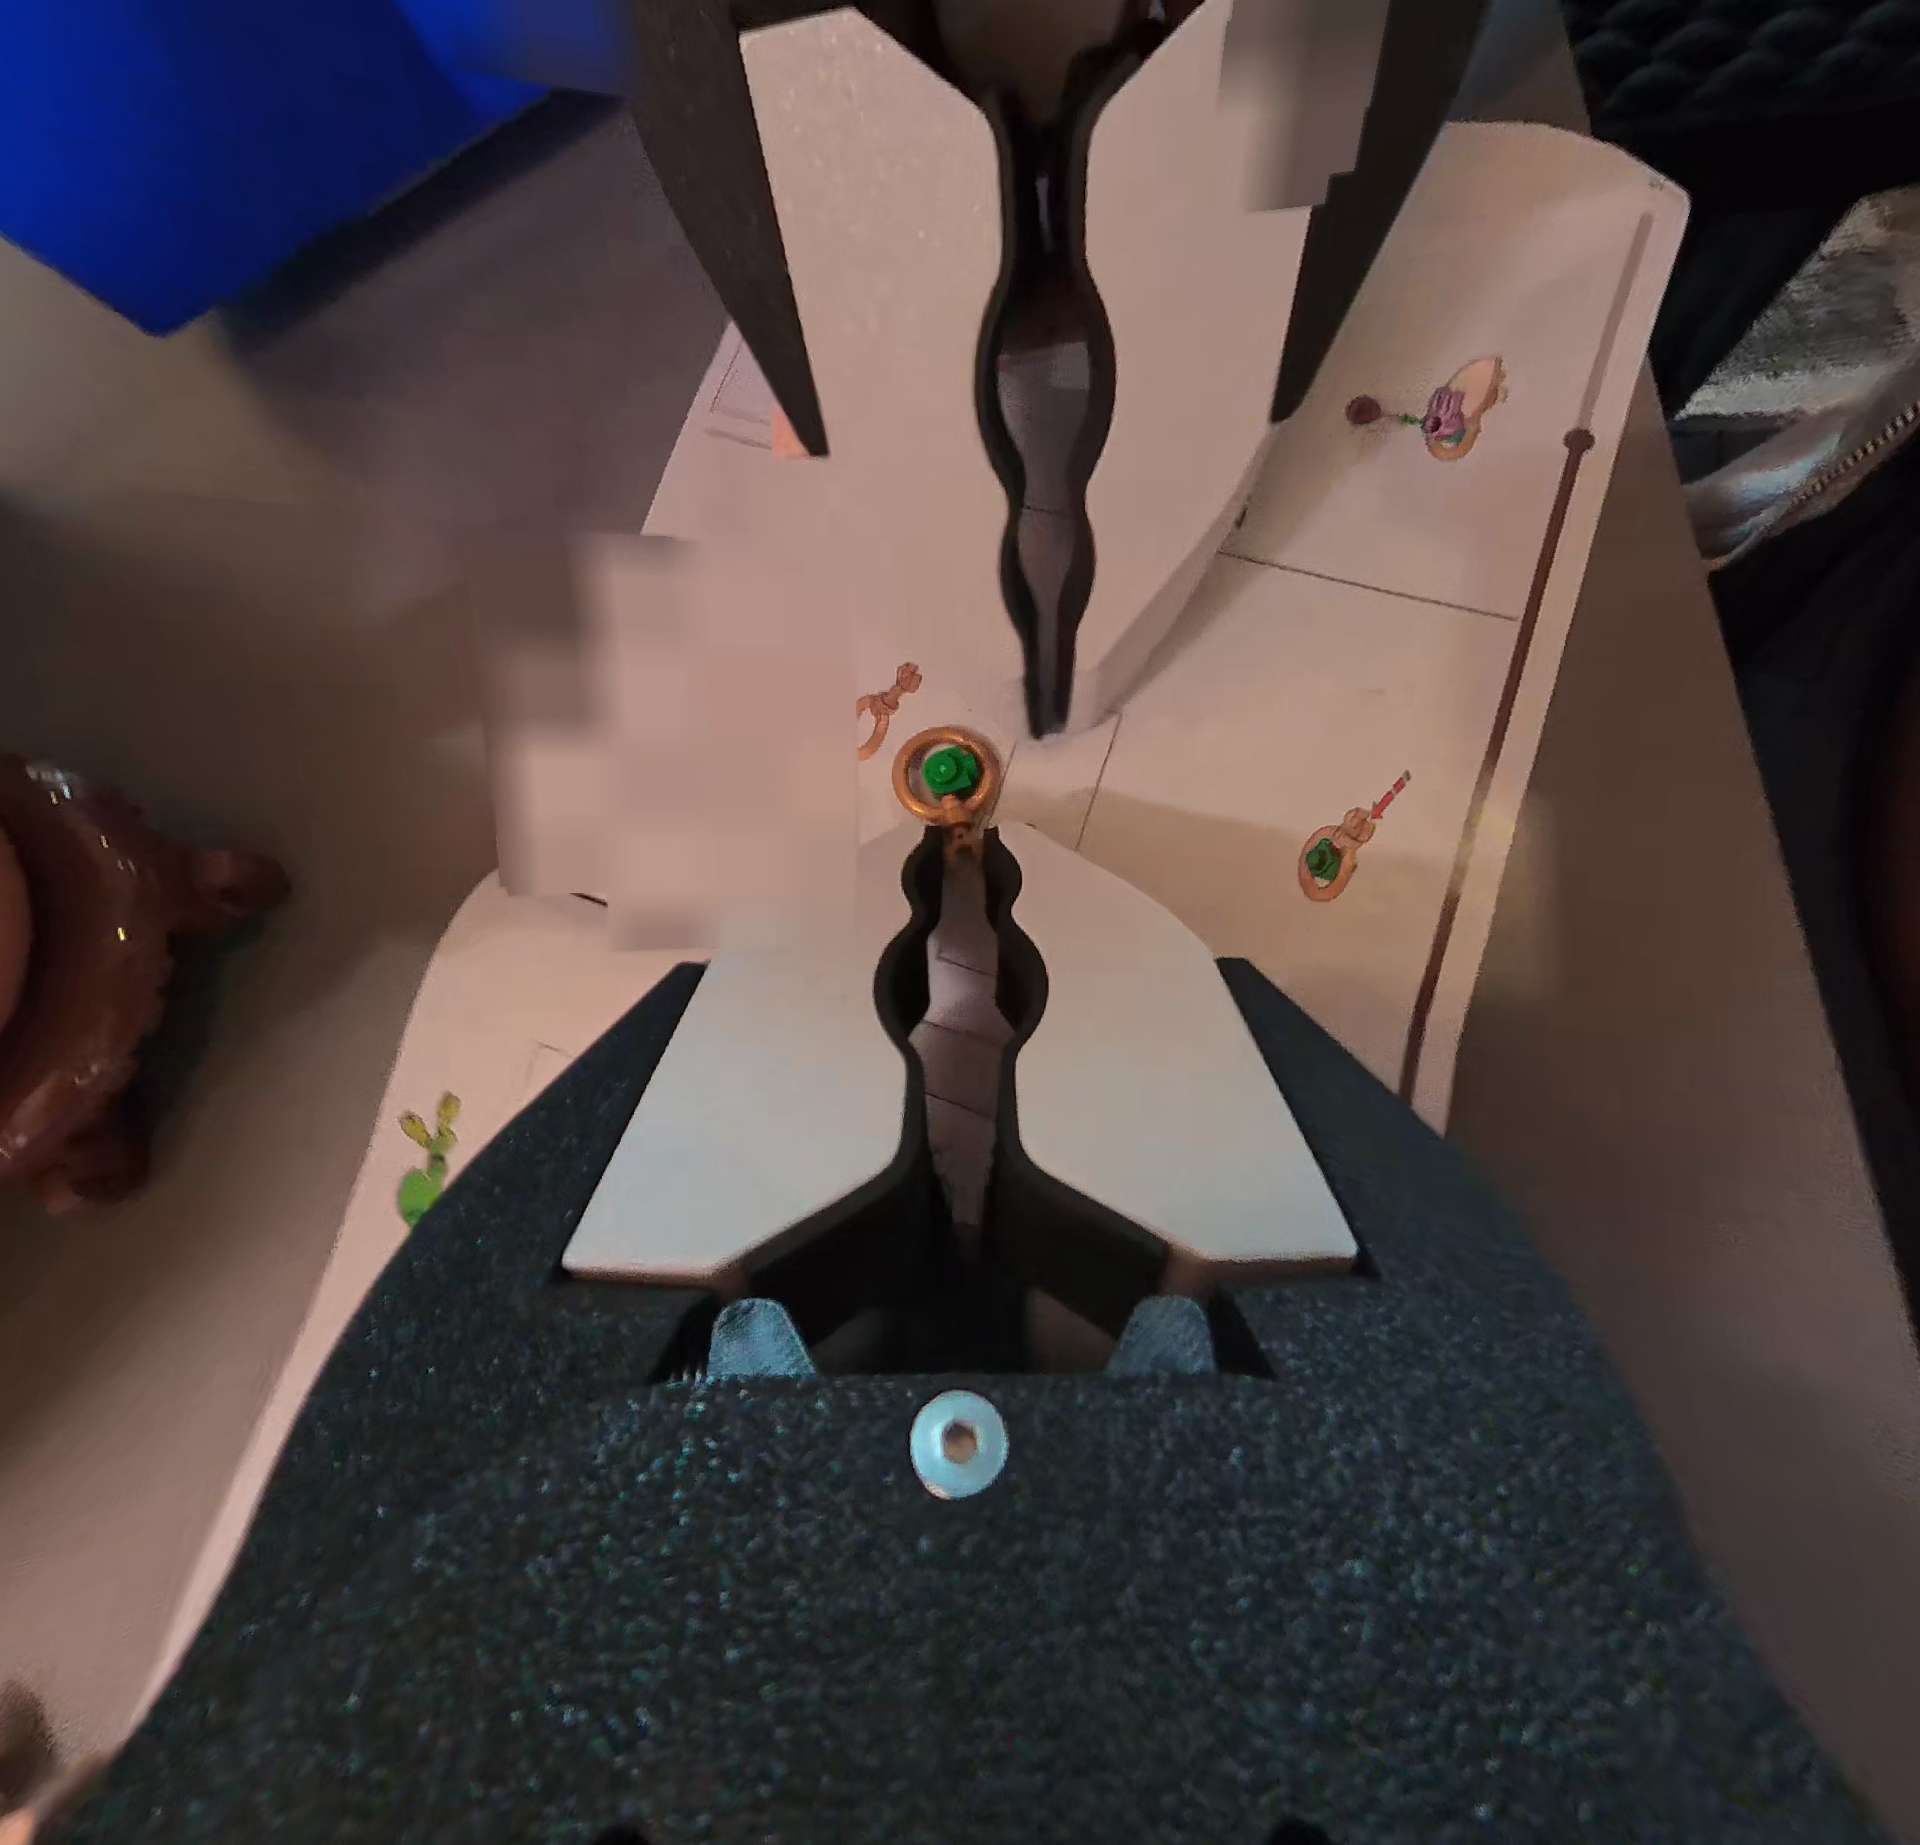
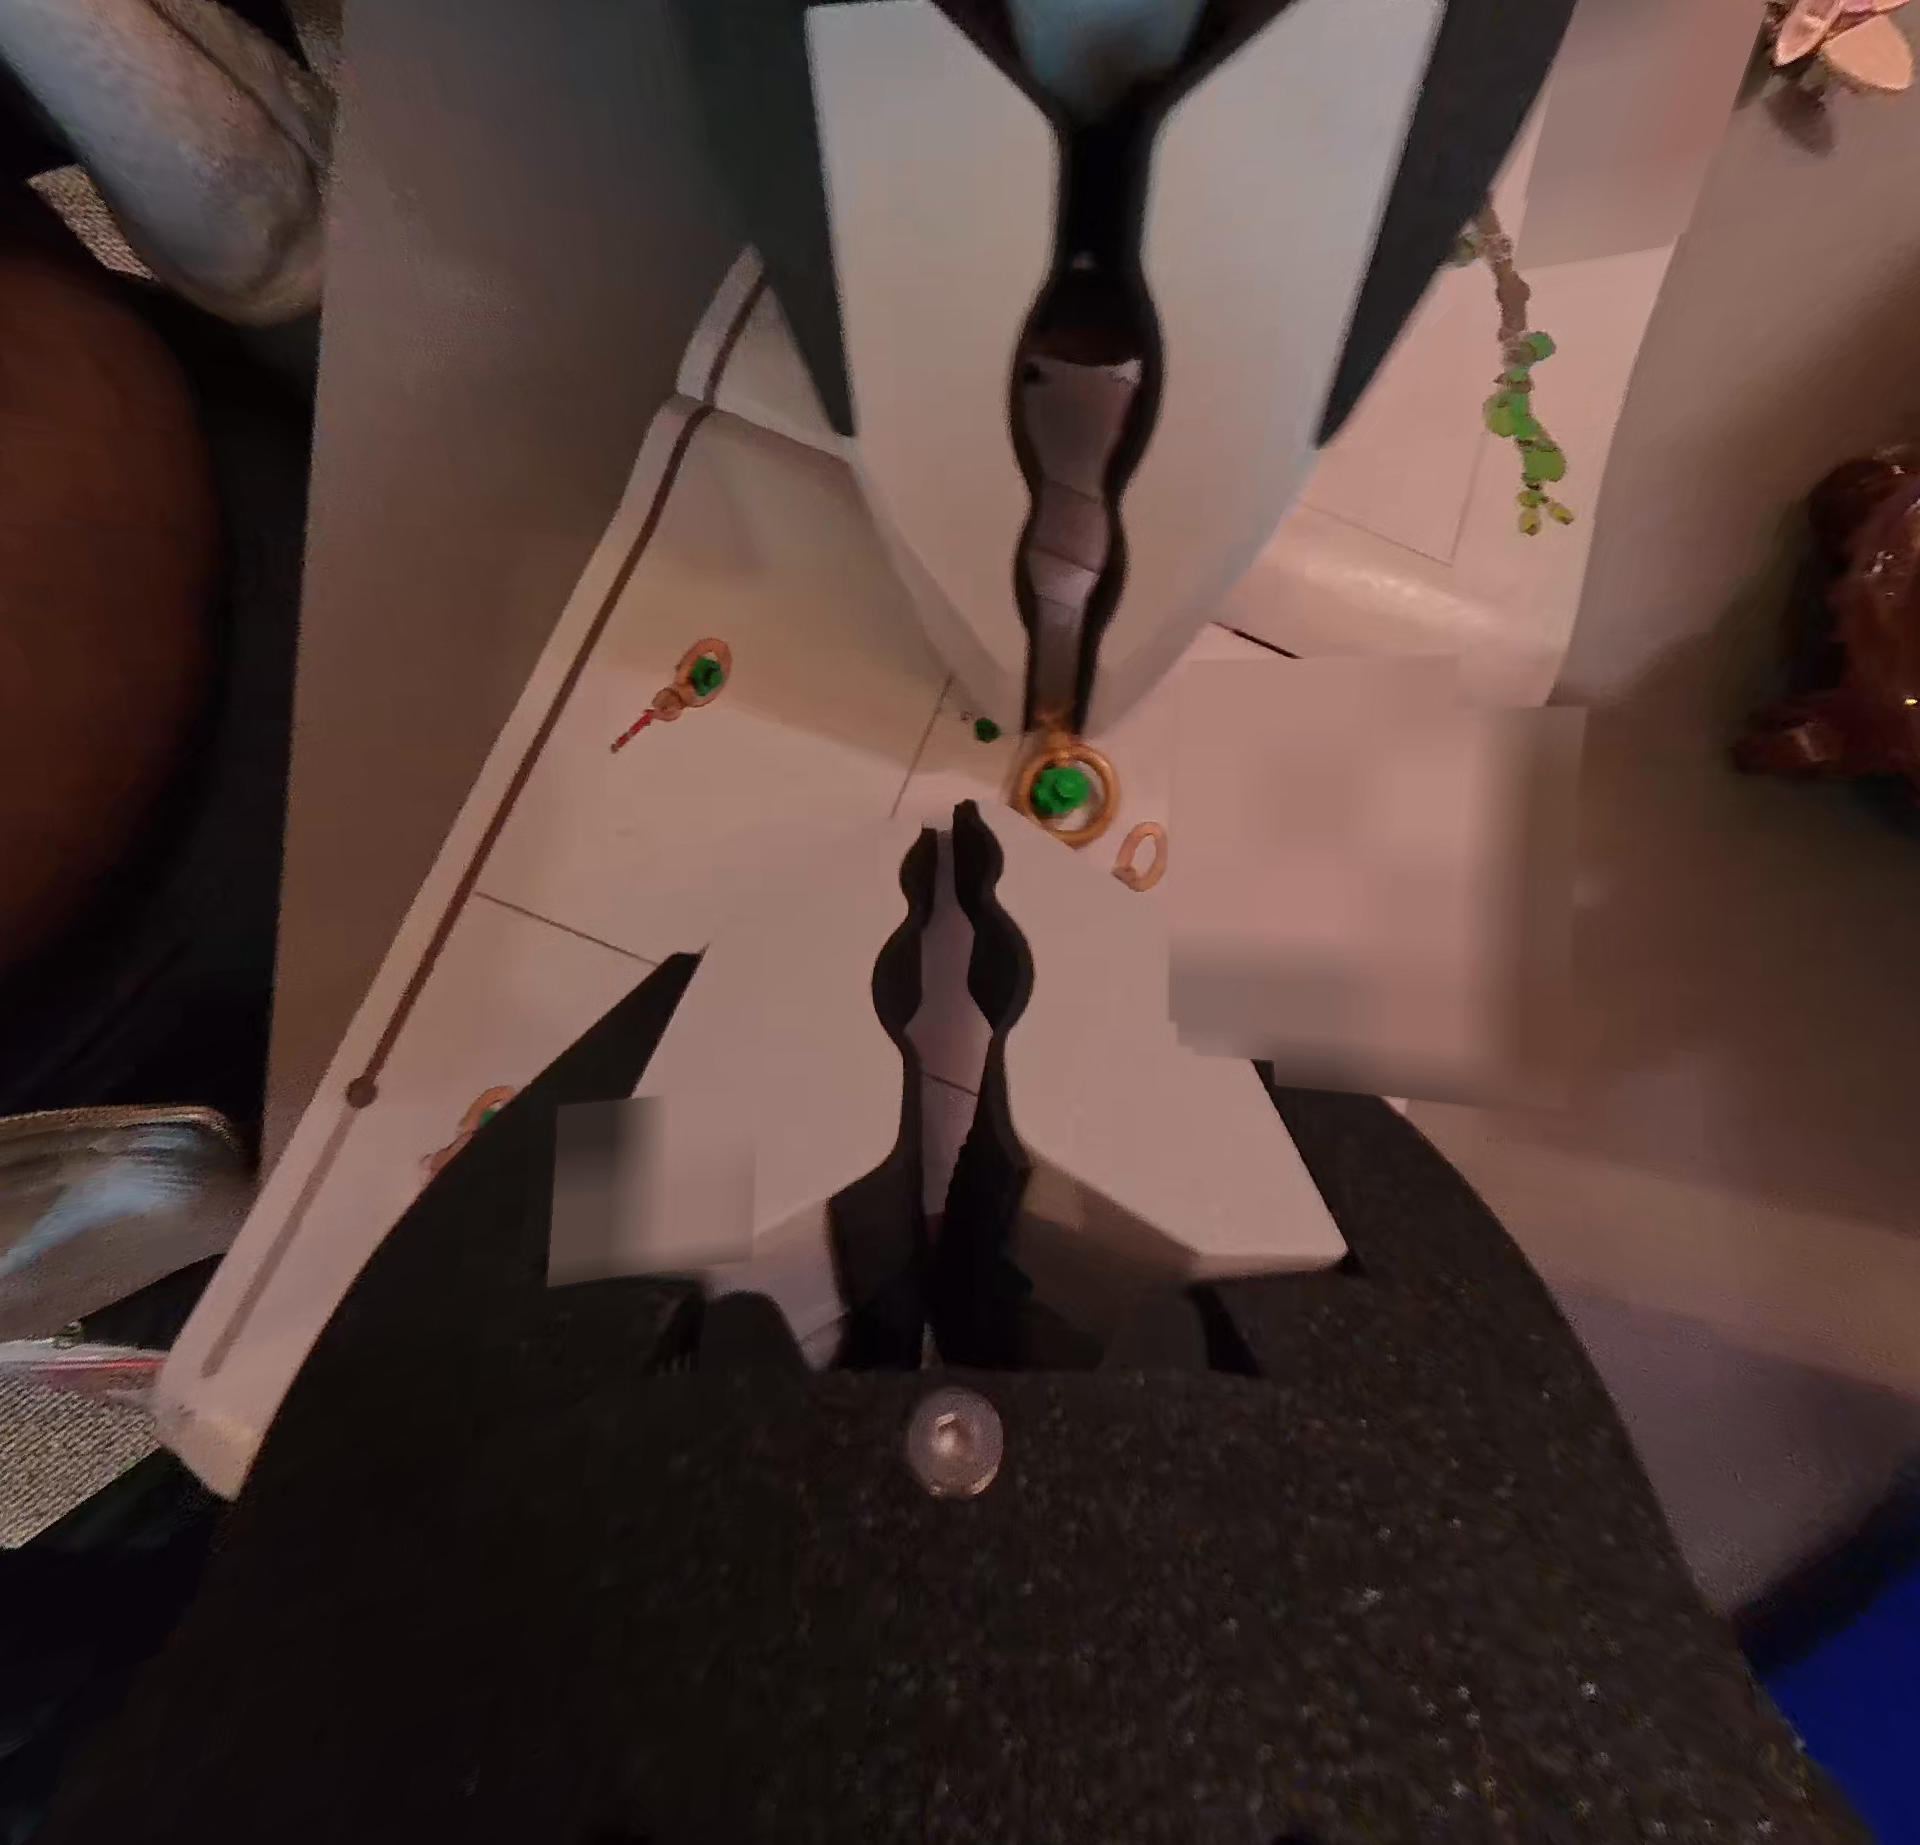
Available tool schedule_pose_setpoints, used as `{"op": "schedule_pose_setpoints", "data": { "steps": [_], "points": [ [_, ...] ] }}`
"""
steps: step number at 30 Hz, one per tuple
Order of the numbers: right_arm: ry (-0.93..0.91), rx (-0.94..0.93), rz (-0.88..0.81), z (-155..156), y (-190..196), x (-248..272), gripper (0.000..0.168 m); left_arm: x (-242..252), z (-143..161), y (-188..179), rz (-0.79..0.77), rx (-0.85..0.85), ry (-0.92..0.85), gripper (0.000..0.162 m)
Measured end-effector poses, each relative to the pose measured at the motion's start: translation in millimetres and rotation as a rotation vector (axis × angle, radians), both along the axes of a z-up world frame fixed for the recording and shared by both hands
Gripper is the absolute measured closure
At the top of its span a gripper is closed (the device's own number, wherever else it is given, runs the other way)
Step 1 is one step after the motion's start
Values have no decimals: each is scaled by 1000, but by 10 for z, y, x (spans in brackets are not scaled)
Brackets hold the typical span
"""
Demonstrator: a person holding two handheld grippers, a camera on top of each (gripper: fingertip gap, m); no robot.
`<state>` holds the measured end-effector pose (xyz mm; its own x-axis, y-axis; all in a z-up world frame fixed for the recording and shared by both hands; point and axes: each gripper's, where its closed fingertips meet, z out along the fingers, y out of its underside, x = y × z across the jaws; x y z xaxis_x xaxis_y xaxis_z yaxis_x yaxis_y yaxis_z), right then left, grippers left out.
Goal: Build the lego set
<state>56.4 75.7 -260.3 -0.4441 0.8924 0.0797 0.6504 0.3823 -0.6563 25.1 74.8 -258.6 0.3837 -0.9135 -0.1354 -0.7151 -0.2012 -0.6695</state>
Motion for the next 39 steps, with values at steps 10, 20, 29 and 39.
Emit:
{"op": "schedule_pose_setpoints", "data": {
  "steps": [10,20,29,39],
  "points": [
    [-34,29,-48,3,16,222,164,179,16,219,-294,85,36,155],
    [85,16,-230,126,450,41,164,159,22,39,1,-72,-23,155],
    [18,-22,-171,-3,407,13,165,232,21,34,294,-92,-93,155],
    [1,-58,-233,-2,120,214,165,222,3,87,-109,8,45,155]
  ]
}}
